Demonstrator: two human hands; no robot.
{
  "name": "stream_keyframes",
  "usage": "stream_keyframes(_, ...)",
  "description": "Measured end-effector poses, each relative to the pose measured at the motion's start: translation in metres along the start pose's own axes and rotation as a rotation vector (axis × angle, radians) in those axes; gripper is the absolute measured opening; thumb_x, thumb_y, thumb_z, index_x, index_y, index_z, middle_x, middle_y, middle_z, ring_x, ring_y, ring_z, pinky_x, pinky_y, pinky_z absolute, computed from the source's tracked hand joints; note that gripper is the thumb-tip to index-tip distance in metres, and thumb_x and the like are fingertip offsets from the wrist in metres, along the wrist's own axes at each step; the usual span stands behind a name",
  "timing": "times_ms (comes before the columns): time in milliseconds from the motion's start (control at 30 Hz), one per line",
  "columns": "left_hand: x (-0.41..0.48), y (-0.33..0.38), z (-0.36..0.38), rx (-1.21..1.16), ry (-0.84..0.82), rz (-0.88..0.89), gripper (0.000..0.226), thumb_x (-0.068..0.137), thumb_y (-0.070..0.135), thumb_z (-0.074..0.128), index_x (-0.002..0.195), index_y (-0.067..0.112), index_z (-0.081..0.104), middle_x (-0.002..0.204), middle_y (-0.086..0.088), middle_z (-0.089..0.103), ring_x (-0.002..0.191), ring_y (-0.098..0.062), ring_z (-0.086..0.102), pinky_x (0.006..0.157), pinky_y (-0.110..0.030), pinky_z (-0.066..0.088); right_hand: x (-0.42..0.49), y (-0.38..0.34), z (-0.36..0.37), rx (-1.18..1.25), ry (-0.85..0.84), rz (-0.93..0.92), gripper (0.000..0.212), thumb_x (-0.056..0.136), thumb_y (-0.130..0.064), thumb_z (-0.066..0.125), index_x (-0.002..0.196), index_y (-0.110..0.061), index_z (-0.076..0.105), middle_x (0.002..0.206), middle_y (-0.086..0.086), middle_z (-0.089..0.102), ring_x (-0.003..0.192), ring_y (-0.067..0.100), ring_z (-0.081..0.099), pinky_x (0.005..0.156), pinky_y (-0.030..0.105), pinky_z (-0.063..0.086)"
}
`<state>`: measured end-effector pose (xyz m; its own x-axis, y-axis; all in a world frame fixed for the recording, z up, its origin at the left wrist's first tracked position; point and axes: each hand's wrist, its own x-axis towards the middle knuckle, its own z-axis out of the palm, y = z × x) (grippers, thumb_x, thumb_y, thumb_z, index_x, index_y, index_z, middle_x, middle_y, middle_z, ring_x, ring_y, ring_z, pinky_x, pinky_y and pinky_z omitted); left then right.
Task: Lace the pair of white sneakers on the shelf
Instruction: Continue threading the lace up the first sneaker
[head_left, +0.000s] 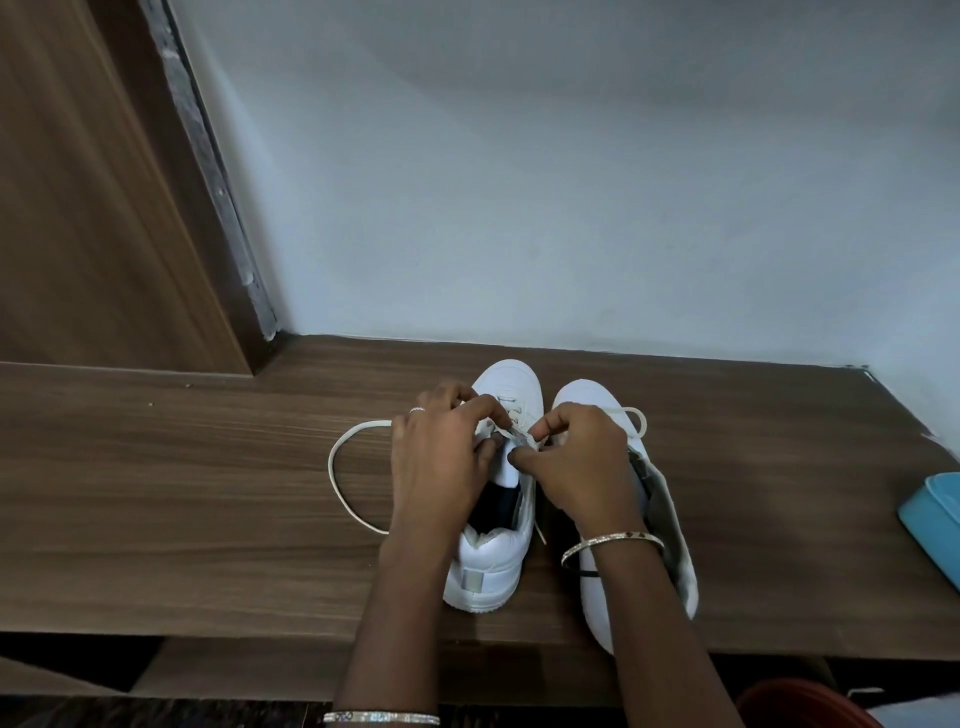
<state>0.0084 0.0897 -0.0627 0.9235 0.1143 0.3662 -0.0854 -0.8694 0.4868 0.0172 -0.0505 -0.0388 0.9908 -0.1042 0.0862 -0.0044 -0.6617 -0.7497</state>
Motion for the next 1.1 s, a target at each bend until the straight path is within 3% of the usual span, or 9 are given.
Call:
stream_keyframes(167,-0.002,-0.001,0.004,-0.018,0.038,-0.006,0.012,0.086,0.034,0.069,0.094,0.038,0.061,0.113,0.015,0.055,0.108,-0.016,0.052,0.088,-0.041,0.039,0.000,0.004,-0.004,0.138,-0.054,0.104,0.012,0.069,-0.018,0.084,0.067,-0.014,0.073,0.067,-0.006,0.069,0.062,0.006,0.062,0.056,0.019,0.044)
stream_keyframes(300,-0.005,-0.009,0.009,-0.316,0.071,-0.039,0.005,0.094,0.037,0.050,0.098,0.035,0.047,0.103,0.018,0.056,0.099,-0.015,0.056,0.086,-0.050,0.046,0.001,0.005,-0.001,0.176,-0.075,0.152,0.012,0.070,-0.018,0.083,0.069,-0.013,0.073,0.063,-0.003,0.068,0.057,0.007,0.058,0.055,0.021,0.042)
stream_keyframes(400,-0.006,-0.005,0.011,-0.528,0.191,-0.150,0.003,0.099,0.034,0.046,0.097,0.033,0.044,0.100,0.016,0.062,0.092,-0.010,0.061,0.085,-0.051,0.049,0.001,0.006,0.004,0.209,-0.047,0.170,0.011,0.069,-0.016,0.083,0.068,-0.009,0.073,0.064,0.002,0.070,0.057,0.011,0.058,0.057,0.024,0.045)
stream_keyframes(533,0.003,-0.001,-0.002,-0.909,0.387,-0.440,0.007,0.098,0.033,0.051,0.093,0.028,0.051,0.096,-0.005,0.068,0.086,-0.026,0.062,0.081,-0.046,0.050,0.003,0.010,0.005,0.227,-0.029,0.192,0.019,0.070,-0.014,0.082,0.061,-0.003,0.069,0.052,0.001,0.058,0.048,0.011,0.049,0.054,0.023,0.041)
stream_keyframes(633,0.009,-0.009,-0.017,-1.223,0.502,-0.762,0.018,0.099,0.018,0.048,0.086,0.029,0.055,0.084,-0.006,0.072,0.078,-0.026,0.062,0.065,-0.036,0.046,0.004,0.011,0.006,0.222,-0.019,0.180,0.021,0.069,-0.014,0.082,0.060,-0.002,0.068,0.051,0.002,0.057,0.050,0.013,0.050,0.058,0.026,0.044)
stream_keyframes(700,0.009,-0.015,-0.026,-1.364,0.490,-1.000,0.023,0.102,0.014,0.042,0.089,0.025,0.057,0.080,-0.003,0.072,0.071,-0.024,0.062,0.058,-0.031,0.046,0.003,0.010,0.008,0.209,0.001,0.168,0.019,0.069,-0.015,0.082,0.059,-0.005,0.069,0.051,0.001,0.059,0.050,0.012,0.052,0.057,0.025,0.045)
stream_keyframes(800,0.004,-0.024,-0.030,-1.573,0.409,-1.291,0.028,0.103,0.020,0.035,0.086,0.023,0.058,0.083,0.001,0.068,0.071,-0.018,0.061,0.062,-0.033,0.048,0.002,0.008,0.009,0.209,0.012,0.152,0.015,0.068,-0.013,0.082,0.062,-0.006,0.071,0.050,-0.001,0.059,0.049,0.010,0.051,0.054,0.022,0.042)
stream_keyframes(967,-0.006,-0.027,-0.030,-1.611,0.389,-1.471,0.030,0.095,0.023,0.031,0.080,0.015,0.055,0.084,-0.004,0.061,0.070,-0.020,0.053,0.062,-0.031,0.046,0.000,0.008,0.007,0.215,0.023,0.153,0.013,0.067,-0.013,0.083,0.061,-0.008,0.073,0.058,0.007,0.069,0.055,0.014,0.059,0.059,0.025,0.048)
stream_keyframes(1100,-0.008,-0.029,-0.033,-1.635,0.425,-1.529,0.046,0.095,0.043,0.030,0.081,0.011,0.060,0.083,-0.007,0.063,0.074,-0.025,0.057,0.064,-0.029,0.045,-0.001,0.008,0.007,0.188,0.042,0.150,0.016,0.067,-0.015,0.083,0.058,-0.009,0.071,0.059,0.009,0.069,0.052,0.015,0.057,0.058,0.026,0.048)
